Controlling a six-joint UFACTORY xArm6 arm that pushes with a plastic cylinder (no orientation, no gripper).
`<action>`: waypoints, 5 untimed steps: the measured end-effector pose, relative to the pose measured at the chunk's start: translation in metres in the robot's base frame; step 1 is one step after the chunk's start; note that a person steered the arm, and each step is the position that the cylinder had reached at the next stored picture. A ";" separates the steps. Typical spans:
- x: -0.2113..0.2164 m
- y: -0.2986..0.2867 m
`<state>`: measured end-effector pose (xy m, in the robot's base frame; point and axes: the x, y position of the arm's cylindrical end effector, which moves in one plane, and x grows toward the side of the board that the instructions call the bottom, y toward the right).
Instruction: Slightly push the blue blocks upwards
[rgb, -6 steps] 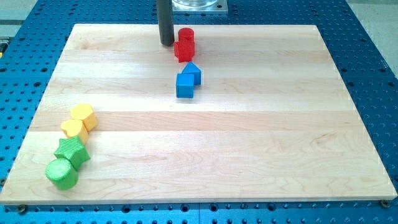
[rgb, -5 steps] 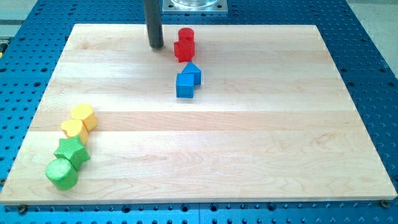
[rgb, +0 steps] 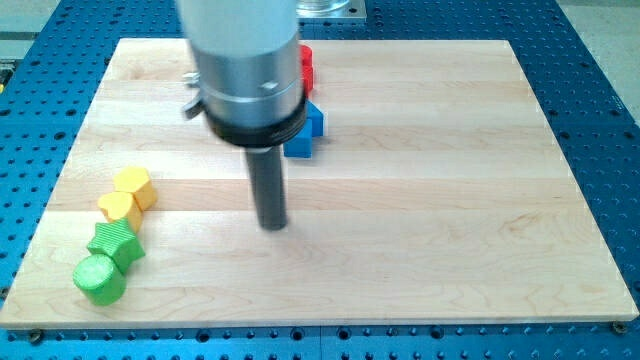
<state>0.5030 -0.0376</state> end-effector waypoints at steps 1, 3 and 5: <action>-0.045 0.032; -0.047 0.031; -0.035 0.003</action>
